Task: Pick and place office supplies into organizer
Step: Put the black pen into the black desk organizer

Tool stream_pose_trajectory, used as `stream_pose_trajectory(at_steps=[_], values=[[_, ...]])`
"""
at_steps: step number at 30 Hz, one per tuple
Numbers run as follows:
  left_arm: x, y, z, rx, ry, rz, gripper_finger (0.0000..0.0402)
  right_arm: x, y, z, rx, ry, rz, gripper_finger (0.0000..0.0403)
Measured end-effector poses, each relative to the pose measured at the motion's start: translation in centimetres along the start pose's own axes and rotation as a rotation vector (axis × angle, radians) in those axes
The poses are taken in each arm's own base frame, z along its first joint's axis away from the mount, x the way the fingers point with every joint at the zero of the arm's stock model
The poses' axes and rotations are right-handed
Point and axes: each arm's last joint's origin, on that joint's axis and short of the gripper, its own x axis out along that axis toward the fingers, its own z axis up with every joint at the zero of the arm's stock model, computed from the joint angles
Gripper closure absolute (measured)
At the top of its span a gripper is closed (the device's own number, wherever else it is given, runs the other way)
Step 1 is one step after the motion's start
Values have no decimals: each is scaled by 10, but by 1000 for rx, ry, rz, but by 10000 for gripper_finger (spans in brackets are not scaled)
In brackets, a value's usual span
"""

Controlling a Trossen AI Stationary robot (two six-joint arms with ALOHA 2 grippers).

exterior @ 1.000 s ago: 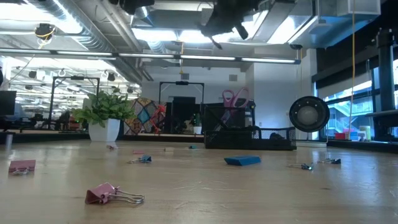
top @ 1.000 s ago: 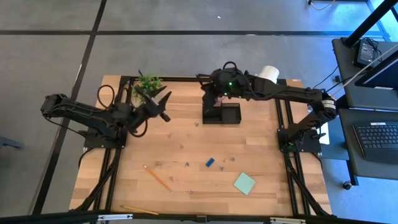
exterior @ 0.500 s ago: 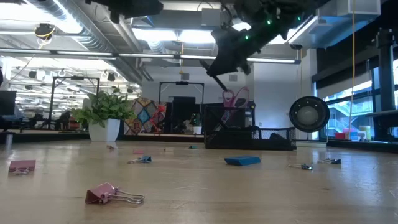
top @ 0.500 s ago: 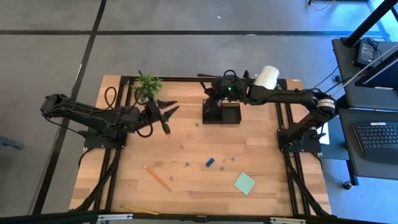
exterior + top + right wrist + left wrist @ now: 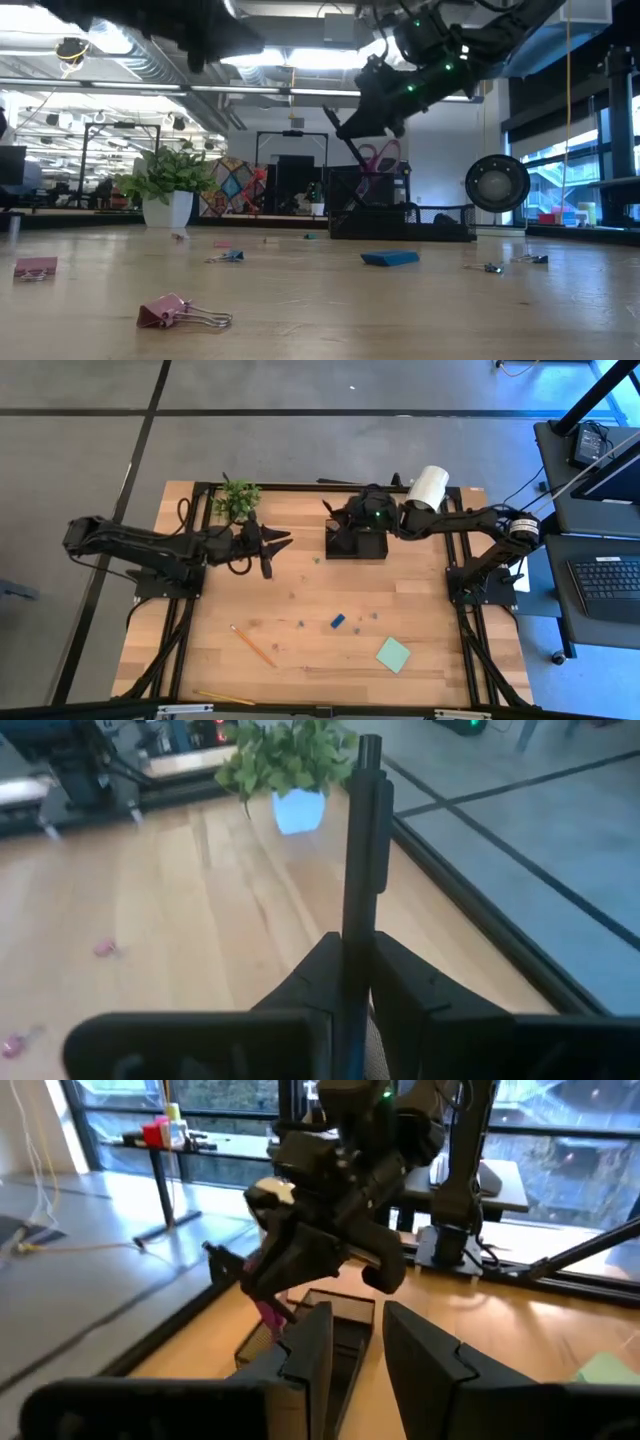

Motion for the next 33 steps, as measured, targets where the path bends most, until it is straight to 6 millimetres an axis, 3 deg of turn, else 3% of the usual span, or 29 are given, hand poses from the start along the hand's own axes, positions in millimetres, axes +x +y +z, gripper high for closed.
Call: stream_pose_trajectory(at_steps=[12, 21, 33], values=[[-3, 14, -31, -87, -20, 2, 316, 4, -8, -8, -57, 16, -15, 359], [-3, 14, -32, -77, -12, 4, 316, 18, -8, -27, -56, 90, 27, 359], [-3, 14, -32, -73, -12, 11, 316, 17, -5, -36, -66, 173, 33, 359]])
